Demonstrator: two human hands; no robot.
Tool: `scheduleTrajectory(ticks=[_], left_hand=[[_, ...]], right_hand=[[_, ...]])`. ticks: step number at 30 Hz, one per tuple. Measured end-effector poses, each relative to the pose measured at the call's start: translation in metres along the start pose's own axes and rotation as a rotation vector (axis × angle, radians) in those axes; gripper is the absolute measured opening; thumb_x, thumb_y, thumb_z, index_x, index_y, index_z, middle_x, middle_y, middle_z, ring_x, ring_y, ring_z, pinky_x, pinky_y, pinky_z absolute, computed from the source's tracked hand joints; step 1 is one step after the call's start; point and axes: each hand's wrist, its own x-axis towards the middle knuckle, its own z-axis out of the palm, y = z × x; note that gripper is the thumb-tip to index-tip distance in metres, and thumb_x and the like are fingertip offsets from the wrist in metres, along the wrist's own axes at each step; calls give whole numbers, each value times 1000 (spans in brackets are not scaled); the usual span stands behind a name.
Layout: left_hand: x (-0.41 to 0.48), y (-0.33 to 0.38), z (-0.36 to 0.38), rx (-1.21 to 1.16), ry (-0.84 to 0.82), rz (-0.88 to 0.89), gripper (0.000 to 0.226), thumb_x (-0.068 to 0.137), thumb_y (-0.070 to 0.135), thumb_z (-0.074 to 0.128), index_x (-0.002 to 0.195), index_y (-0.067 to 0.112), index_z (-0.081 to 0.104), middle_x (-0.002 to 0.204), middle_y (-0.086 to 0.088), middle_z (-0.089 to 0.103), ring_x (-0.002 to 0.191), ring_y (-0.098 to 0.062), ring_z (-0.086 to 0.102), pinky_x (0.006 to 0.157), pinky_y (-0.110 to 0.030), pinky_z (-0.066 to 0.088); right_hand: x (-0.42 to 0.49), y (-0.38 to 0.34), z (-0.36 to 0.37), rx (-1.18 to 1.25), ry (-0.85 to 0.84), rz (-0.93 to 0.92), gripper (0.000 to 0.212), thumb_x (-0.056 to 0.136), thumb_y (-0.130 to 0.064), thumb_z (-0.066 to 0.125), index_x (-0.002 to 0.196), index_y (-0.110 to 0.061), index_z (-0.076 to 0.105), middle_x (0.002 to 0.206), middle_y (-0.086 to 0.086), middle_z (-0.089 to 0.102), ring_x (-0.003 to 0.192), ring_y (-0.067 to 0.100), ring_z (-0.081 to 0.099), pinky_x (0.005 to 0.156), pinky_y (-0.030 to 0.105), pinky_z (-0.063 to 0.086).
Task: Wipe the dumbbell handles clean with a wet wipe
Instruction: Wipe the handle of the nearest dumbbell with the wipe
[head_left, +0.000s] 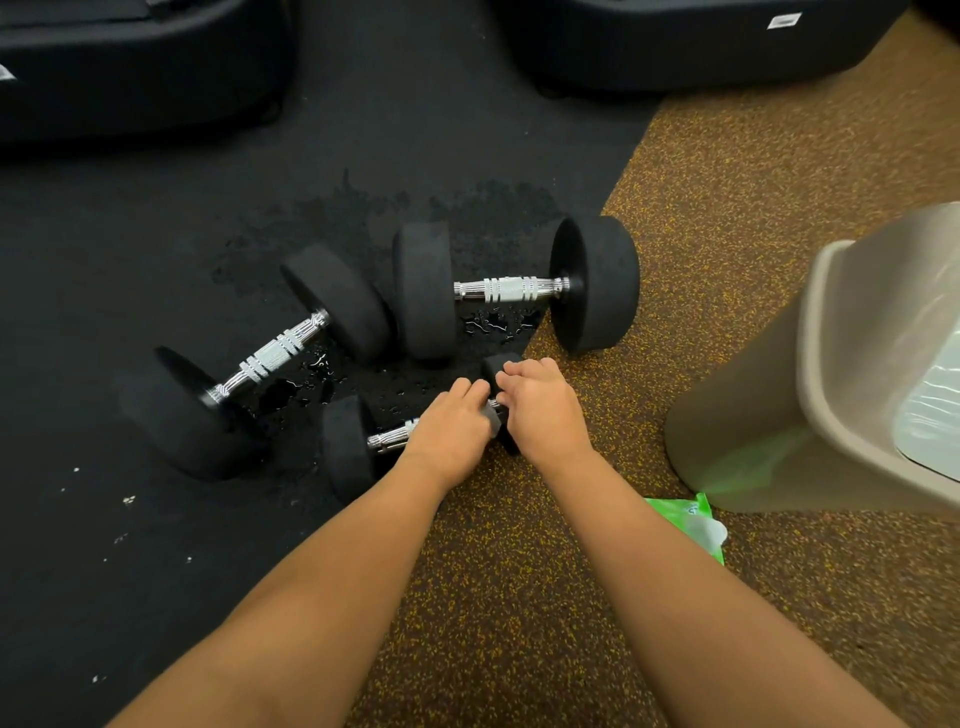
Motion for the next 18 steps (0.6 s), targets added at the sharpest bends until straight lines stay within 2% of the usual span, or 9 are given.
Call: scheduleTrajectory(ticks=[7, 9, 12, 18], left_hand=[[5, 0, 1, 20, 1, -8, 32, 95, 18, 45, 121, 6, 58, 123, -8, 43, 114, -26, 40, 90, -36, 43], [3, -2, 0, 44, -6, -14, 32, 95, 18, 44, 120, 3, 58, 122, -9, 43, 114, -26, 40, 90, -37, 43], [0, -5, -2, 70, -20, -27, 31, 96, 19, 41, 114, 2, 61, 123, -10, 42, 115, -28, 40, 89, -38, 43], [-1, -7, 2, 37, -4, -24, 30, 95, 20, 47, 114, 6, 64, 123, -8, 42, 115, -27, 39, 89, -36, 41]], right_hand=[[1, 2, 3, 5, -2, 9, 24, 87, -14, 60, 111, -10, 66, 114, 6, 61, 106, 25, 48, 83, 35, 47], [2, 1, 3, 3, 17, -2, 21, 84, -10, 63, 105, -9, 68, 108, 8, 64, 100, 27, 51, 79, 37, 50], [3, 1, 4, 8, 61, -19, 12, 75, -2, 70, 86, -5, 71, 92, 11, 67, 82, 31, 55, 66, 37, 54], [3, -1, 6, 6, 61, -14, 11, 77, -3, 68, 87, -5, 71, 92, 12, 67, 83, 32, 55, 68, 36, 53]])
